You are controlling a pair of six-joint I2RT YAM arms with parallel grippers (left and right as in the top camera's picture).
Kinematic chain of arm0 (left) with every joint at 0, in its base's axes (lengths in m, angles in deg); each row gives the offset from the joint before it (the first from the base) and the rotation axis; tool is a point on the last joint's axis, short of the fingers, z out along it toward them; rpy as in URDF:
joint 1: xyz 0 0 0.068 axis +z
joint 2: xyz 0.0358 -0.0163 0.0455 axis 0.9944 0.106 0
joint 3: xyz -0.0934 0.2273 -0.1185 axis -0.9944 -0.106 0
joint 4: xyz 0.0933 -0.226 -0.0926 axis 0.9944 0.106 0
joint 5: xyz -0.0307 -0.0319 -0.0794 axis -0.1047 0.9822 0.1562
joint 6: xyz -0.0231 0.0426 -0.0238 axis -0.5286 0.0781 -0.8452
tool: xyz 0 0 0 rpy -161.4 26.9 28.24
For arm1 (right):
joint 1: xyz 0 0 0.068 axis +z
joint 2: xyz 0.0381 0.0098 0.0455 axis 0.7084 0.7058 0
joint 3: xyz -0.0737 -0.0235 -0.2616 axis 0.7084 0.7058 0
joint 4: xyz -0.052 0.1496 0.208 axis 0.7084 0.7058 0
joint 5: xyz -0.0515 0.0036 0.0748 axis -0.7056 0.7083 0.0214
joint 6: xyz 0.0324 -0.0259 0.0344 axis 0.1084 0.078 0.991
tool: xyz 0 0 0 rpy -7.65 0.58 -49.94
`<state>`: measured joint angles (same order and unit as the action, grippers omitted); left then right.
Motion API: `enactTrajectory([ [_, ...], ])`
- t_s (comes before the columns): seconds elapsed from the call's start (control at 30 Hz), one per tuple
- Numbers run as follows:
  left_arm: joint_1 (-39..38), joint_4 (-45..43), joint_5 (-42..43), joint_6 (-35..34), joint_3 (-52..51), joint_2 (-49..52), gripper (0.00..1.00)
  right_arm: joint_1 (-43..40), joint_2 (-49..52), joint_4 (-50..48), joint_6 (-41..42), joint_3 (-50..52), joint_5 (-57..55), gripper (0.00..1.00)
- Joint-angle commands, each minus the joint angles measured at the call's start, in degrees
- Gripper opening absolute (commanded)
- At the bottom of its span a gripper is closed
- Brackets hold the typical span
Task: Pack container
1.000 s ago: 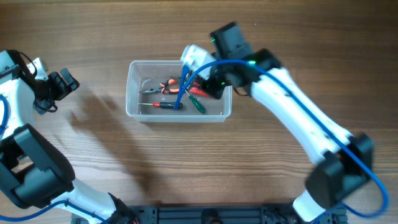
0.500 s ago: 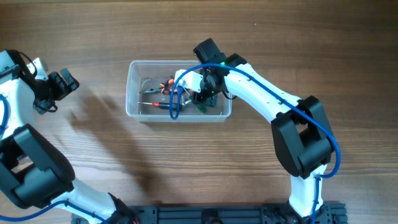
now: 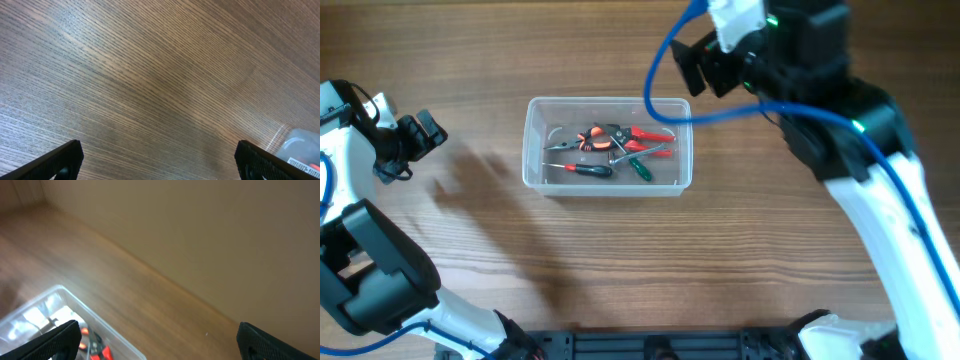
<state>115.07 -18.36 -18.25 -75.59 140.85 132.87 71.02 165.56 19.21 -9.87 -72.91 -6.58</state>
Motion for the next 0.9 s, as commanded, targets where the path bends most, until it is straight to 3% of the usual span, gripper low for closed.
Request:
enactTrajectory([
  [0.0, 0.2, -0.1, 0.1, -0.1, 1.0, 0.1, 1.00, 0.4, -3.7, 0.1, 1.2, -0.4, -1.0, 1.00],
  [0.37, 0.2, -0.1, 0.1, -0.1, 1.0, 0.1, 1.00, -2.4, -9.1, 4.8, 2.3, -0.4, -8.4, 1.00],
  [0.53, 0.2, -0.2, 0.1, -0.1, 1.0, 0.1, 1.00, -18.4, -18.8, 2.5, 4.7, 5.7, 8.7, 1.00],
  [0.63, 0.2, -0.1, 0.1, -0.1, 1.0, 0.1, 1.00, -27.6, -28.2, -6.0, 4.7, 19.5, 16.1, 1.00],
  [0.87, 0.2, -0.1, 0.1, -0.1, 1.0, 0.1, 1.00, -29.3, -49.8, -27.3, 8.0, 56.3, 14.8, 1.00],
])
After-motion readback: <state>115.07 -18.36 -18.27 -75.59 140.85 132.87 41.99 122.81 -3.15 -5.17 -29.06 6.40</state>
